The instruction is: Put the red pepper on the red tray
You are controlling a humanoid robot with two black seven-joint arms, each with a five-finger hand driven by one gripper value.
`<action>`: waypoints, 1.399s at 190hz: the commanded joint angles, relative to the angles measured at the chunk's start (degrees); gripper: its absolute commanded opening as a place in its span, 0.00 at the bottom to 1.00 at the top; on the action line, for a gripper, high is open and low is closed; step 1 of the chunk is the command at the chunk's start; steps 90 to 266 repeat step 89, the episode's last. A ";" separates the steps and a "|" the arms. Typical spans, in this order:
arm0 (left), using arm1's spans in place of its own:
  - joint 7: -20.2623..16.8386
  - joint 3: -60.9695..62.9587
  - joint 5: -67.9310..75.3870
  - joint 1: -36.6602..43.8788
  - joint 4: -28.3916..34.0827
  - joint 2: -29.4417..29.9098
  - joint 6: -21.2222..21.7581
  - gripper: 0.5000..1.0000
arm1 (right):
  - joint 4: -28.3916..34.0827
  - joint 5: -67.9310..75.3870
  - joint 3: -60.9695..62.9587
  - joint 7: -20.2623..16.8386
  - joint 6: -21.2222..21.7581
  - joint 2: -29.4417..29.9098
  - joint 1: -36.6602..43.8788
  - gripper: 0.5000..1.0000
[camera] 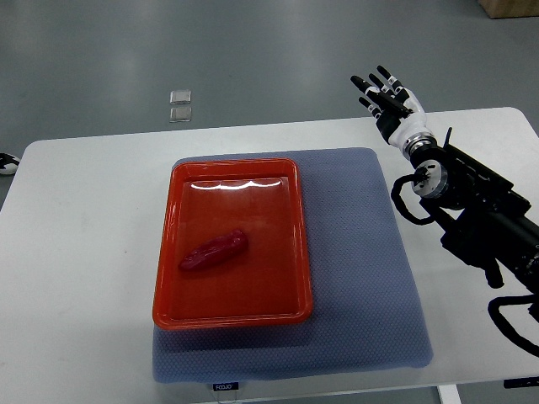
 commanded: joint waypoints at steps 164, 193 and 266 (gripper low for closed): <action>0.00 0.00 0.00 0.00 0.08 0.00 -0.01 1.00 | -0.77 2.06 3.84 7.56 -5.78 0.36 -0.33 0.84; 0.00 0.00 0.00 0.00 0.08 0.00 -0.01 1.00 | -0.77 2.06 3.84 7.56 -5.78 0.36 -0.33 0.84; 0.00 0.00 0.00 0.00 0.08 0.00 -0.01 1.00 | -0.77 2.06 3.84 7.56 -5.78 0.36 -0.33 0.84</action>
